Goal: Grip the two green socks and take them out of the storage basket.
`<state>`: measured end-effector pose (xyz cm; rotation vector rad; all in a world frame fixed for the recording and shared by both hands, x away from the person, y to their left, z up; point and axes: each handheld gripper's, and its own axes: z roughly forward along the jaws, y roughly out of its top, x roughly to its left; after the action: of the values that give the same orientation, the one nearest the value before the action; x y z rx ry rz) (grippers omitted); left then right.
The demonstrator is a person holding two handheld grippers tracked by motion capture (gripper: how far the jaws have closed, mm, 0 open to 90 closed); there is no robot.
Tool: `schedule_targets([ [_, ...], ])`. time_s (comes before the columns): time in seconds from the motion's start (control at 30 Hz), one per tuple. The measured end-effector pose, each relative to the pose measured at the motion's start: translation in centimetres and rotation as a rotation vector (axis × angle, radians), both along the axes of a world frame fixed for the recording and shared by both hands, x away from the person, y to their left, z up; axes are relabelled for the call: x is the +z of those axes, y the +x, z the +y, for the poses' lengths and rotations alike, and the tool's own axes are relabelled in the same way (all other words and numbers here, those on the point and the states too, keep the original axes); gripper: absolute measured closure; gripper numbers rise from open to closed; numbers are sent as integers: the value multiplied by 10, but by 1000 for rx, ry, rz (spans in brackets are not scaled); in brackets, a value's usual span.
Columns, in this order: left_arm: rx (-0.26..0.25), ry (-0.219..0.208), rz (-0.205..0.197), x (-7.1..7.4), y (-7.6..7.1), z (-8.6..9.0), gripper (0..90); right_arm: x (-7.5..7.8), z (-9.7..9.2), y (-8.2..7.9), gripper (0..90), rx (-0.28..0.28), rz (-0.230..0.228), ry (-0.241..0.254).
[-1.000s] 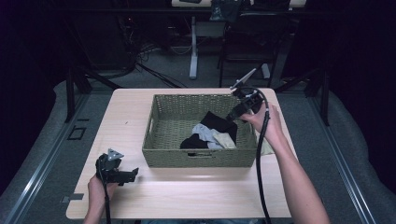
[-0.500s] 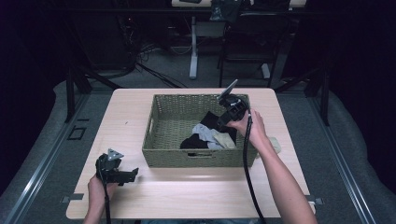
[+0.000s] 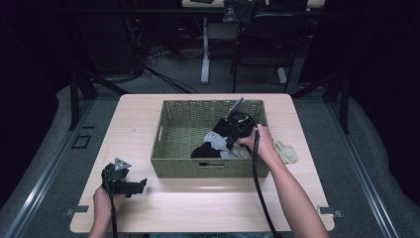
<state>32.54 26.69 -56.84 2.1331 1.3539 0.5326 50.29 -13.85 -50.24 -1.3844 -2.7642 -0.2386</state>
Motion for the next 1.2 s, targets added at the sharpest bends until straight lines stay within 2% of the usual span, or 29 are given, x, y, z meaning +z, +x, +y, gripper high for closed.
schedule_targets([
  [0.03,0,1,-1,0,0,0,2,-8,1,0,212,-40,-13,24],
  [0.07,0,1,0,0,0,0,2,-8,1,0,212,-40,-13,24],
  [0.13,2,-2,0,0,0,0,2,-13,2,2,284,-40,13,13],
  [0.23,0,2,-1,0,0,0,2,-16,3,2,452,-45,22,11],
  [0.27,0,2,-1,0,0,0,2,-15,3,2,560,-46,21,11],
  [0.3,-1,2,0,0,0,0,2,-15,3,2,560,-46,21,11],
  [0.33,-1,1,0,0,0,0,2,-12,1,1,685,-51,13,14],
  [0.37,2,-1,0,0,0,0,2,-12,1,1,685,-51,13,14],
  [0.4,1,-1,-1,0,0,0,2,-8,-1,0,731,-54,8,17],
  [0.47,1,-2,-1,0,0,0,2,-5,-2,0,738,-53,3,17],
  [0.5,2,-1,-1,0,0,0,2,1,-4,-1,746,-35,2,0],
  [0.53,-1,1,-1,0,0,0,2,10,-7,-3,746,-40,-22,18],
  [0.63,2,-1,-2,0,0,0,2,18,-9,-5,746,-47,-42,36],
  [0.67,2,-1,-3,0,0,0,2,32,-12,-8,745,-38,-62,42],
  [0.7,2,-1,-3,0,0,0,2,32,-12,-8,745,-38,-62,42],
  [0.73,1,1,-4,0,0,0,2,44,-14,-10,745,-36,-83,57],
  [0.8,1,0,-4,0,0,-1,2,54,-15,-12,746,-35,-105,62],
  [0.83,1,0,-4,0,0,-1,2,54,-15,-12,746,-35,-105,62],
  [0.87,1,0,-4,0,0,-1,2,67,-15,-14,747,-36,-128,73],
  [0.93,1,0,-3,0,0,-1,2,71,-15,-15,748,-36,-137,73],
  [1.07,-1,1,-5,0,0,0,2,99,-15,-19,750,-19,-165,86],
  [1.13,1,-1,-4,0,0,0,2,103,-15,-19,750,-15,-170,88],
  [1.2,-1,1,-5,0,0,0,2,113,-14,-20,750,-16,-190,101],
])
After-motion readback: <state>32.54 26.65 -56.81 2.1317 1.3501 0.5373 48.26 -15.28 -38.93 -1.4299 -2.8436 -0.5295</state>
